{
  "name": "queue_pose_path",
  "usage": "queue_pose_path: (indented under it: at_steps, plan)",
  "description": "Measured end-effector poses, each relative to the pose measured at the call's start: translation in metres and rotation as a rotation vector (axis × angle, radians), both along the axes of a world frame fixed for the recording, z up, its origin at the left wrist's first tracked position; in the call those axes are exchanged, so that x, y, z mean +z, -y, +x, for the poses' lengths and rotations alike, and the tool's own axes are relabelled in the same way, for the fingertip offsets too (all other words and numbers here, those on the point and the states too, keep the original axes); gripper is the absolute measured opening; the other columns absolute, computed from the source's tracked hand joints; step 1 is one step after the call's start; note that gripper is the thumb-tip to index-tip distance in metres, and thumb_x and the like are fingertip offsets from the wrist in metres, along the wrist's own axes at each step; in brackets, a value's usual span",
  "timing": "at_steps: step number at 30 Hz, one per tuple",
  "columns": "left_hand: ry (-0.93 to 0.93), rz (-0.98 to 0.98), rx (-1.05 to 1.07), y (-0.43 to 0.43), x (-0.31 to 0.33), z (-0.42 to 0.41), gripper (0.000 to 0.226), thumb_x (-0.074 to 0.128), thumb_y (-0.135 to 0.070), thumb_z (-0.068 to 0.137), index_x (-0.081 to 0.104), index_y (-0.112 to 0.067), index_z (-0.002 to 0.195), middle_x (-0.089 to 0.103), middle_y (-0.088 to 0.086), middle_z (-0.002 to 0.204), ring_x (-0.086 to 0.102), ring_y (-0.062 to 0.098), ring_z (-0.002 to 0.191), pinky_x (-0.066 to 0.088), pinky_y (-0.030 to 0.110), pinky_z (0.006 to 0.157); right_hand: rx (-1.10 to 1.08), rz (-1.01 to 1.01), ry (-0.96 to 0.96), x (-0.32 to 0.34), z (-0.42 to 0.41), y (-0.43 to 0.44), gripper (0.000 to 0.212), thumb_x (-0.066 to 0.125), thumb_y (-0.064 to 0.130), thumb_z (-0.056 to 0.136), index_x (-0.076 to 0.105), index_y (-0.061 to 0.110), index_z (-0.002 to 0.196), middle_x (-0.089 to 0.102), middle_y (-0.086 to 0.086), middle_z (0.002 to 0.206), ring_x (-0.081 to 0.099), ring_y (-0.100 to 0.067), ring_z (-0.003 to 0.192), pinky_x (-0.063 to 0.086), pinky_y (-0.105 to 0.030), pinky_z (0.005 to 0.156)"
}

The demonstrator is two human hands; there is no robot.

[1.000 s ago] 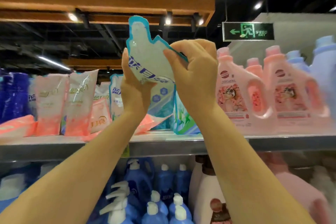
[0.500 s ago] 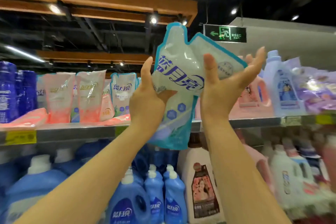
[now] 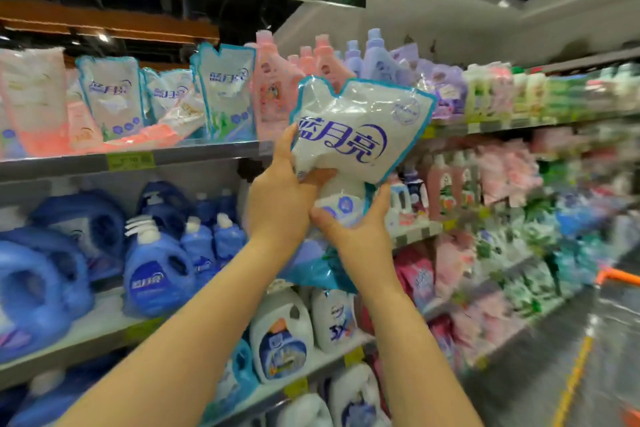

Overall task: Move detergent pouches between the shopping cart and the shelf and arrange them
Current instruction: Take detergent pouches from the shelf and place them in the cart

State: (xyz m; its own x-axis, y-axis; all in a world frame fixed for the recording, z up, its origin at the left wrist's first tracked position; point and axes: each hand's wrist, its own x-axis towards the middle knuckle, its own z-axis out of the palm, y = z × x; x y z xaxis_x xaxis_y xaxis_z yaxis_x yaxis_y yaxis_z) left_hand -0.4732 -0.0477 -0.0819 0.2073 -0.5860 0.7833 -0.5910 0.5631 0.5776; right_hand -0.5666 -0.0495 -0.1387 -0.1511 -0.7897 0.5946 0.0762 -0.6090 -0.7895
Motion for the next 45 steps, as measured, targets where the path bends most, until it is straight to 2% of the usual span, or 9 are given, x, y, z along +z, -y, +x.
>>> queue_pose_path:
  at_steps: [3,11,16,23,26,30,38,41,45]
  plan:
    - [-0.132,0.067,-0.176,-0.032,-0.025,-0.062,0.066,0.075,-0.026,0.074,0.044,-0.027,0.133,0.065,-0.01,0.103,0.056,0.003,0.088,0.038,0.012,0.068,-0.036,0.082,-0.075,-0.018,-0.07,-0.053,0.127,0.087,0.025,0.057,-0.001,0.033,0.148,0.04,0.01,0.142,0.046,-0.002,0.119,0.041,-0.017,0.094]
    - [-0.081,0.438,-0.517,-0.108,-0.113,-0.234,0.073,0.069,-0.036,0.08,0.03,-0.03,0.141,0.057,-0.006,0.128,0.054,0.022,0.117,0.037,0.026,0.083,-0.27,0.252,-0.087,-0.089,-0.246,-0.179,0.115,0.084,-0.008,0.055,0.019,0.024,0.143,0.053,0.021,0.116,0.054,0.022,0.091,0.041,0.001,0.075]
    - [0.035,0.635,-0.671,-0.124,-0.173,-0.315,0.079,0.069,-0.044,0.075,0.028,-0.031,0.141,0.055,-0.006,0.131,0.054,0.021,0.118,0.041,0.028,0.088,-0.391,0.418,-0.026,-0.148,-0.318,-0.219,0.11,0.083,-0.005,0.054,0.026,0.025,0.143,0.059,0.011,0.122,0.059,0.007,0.101,0.047,-0.014,0.087]
    - [0.309,0.973,-0.806,-0.106,-0.292,-0.391,0.109,0.073,-0.052,0.056,0.018,-0.021,0.145,0.05,-0.005,0.137,0.052,0.017,0.121,0.04,0.031,0.101,-0.489,0.68,0.216,-0.272,-0.356,-0.221,0.103,0.078,-0.007,0.055,0.026,0.016,0.141,0.058,-0.007,0.125,0.06,-0.009,0.099,0.051,-0.025,0.09]
    - [0.443,1.139,-0.817,-0.096,-0.351,-0.405,0.106,0.075,-0.036,0.073,0.002,-0.017,0.149,0.038,-0.004,0.147,0.045,0.019,0.129,0.034,0.027,0.1,-0.484,0.834,0.332,-0.328,-0.358,-0.21,0.104,0.074,-0.002,0.052,0.024,0.018,0.142,0.058,-0.006,0.127,0.06,-0.012,0.102,0.051,-0.034,0.095]
    - [0.607,1.255,-0.784,-0.084,-0.423,-0.41,0.102,0.075,-0.03,0.076,0.005,-0.018,0.149,0.043,0.0,0.143,0.049,0.025,0.124,0.035,0.023,0.083,-0.461,1.052,0.513,-0.393,-0.352,-0.195,0.108,0.075,-0.001,0.048,0.021,0.012,0.141,0.058,-0.002,0.115,0.059,-0.007,0.091,0.051,-0.022,0.082]
    - [0.762,1.505,-0.708,-0.089,-0.54,-0.397,0.11,0.077,-0.035,0.073,-0.001,-0.02,0.15,0.049,0.009,0.138,0.051,0.029,0.122,0.039,0.031,0.092,-0.52,1.307,0.688,-0.497,-0.337,-0.186,0.076,0.067,-0.023,0.062,0.036,0.018,0.119,0.059,-0.001,0.093,0.059,-0.013,0.077,0.052,-0.014,0.057]
    - [0.811,1.62,-0.667,-0.098,-0.573,-0.382,0.112,0.077,-0.034,0.073,-0.002,-0.018,0.15,0.051,0.014,0.135,0.053,0.033,0.119,0.041,0.033,0.09,-0.465,1.489,0.726,-0.525,-0.326,-0.193,0.073,0.071,-0.012,0.061,0.037,0.021,0.116,0.059,-0.005,0.094,0.059,-0.022,0.084,0.054,-0.031,0.071]
    - [1.145,1.631,-0.743,-0.111,-0.595,-0.364,0.113,0.077,-0.036,0.073,-0.005,-0.023,0.15,0.042,0.022,0.133,0.05,0.035,0.118,0.04,0.035,0.092,-0.343,1.809,0.435,-0.553,-0.307,-0.205,0.095,0.072,0.005,0.072,0.015,0.022,0.147,0.043,-0.007,0.136,0.045,-0.021,0.124,0.038,-0.026,0.102]
